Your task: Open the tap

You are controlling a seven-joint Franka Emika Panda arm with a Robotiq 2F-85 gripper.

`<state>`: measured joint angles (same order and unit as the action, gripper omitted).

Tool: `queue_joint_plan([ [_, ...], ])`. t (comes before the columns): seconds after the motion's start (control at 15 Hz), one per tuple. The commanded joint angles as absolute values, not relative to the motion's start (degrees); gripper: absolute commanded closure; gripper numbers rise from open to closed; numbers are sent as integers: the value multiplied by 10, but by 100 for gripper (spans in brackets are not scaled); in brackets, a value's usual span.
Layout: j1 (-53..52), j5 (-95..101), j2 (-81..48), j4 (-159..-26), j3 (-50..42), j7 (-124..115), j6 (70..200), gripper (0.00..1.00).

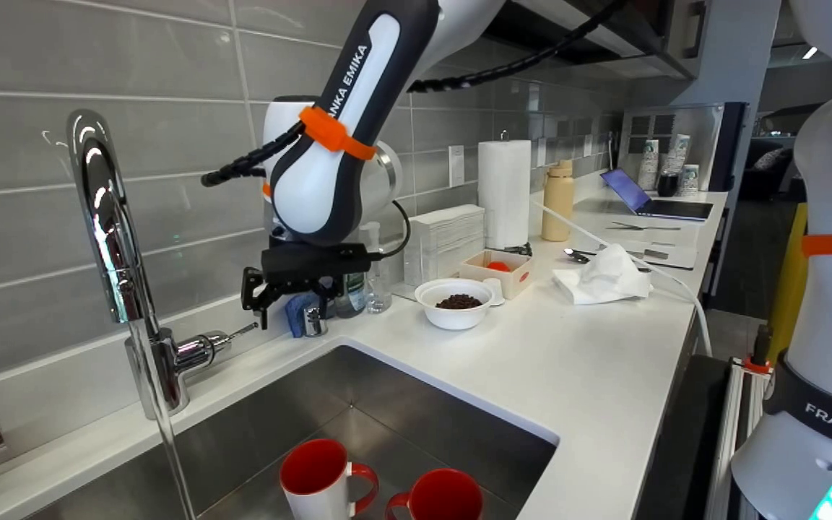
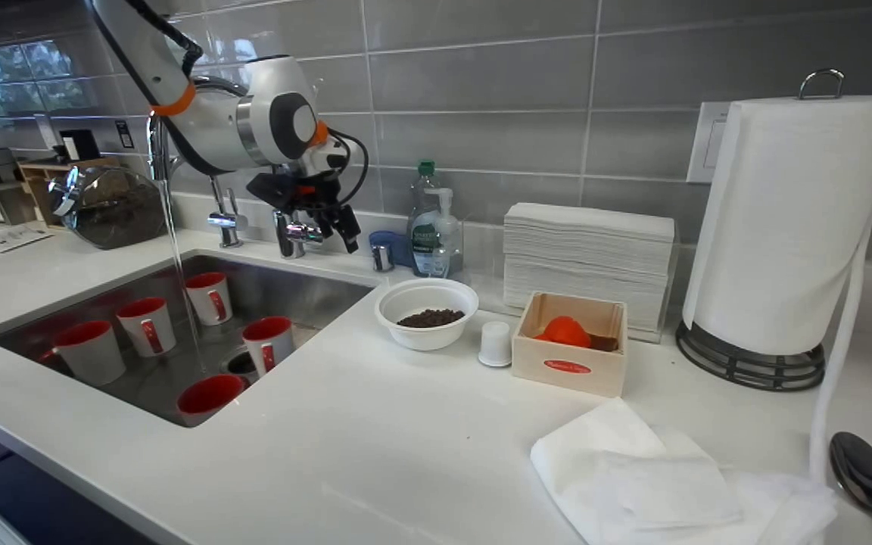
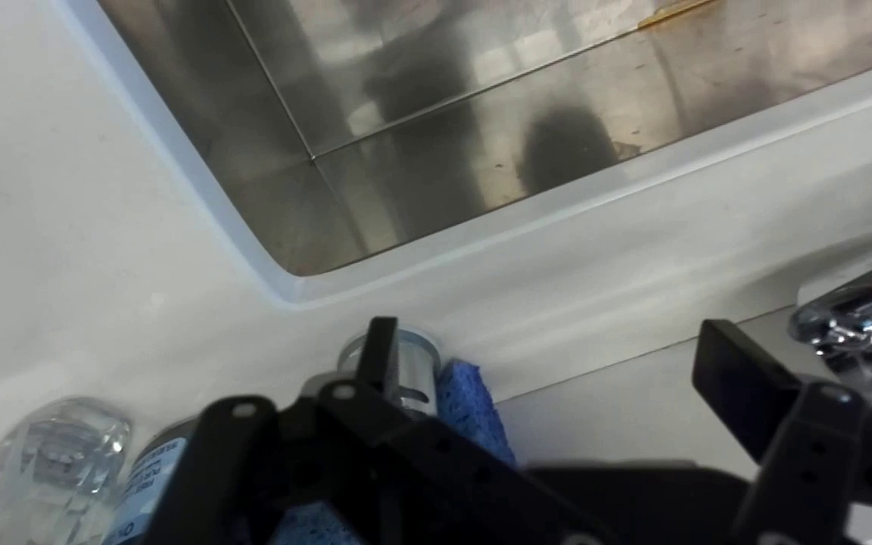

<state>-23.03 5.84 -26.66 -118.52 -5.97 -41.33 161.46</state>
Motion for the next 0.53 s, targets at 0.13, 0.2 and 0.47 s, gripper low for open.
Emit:
queue_joint_plan([
  [0.13, -196, 20, -273, -1166, -15, -382, 1596, 0],
  [0.2, -184, 4, -272, -1165, 0, -368, 1592, 0],
  [0.47, -145, -55, -269, -1159, 43, -312, 1563, 0],
])
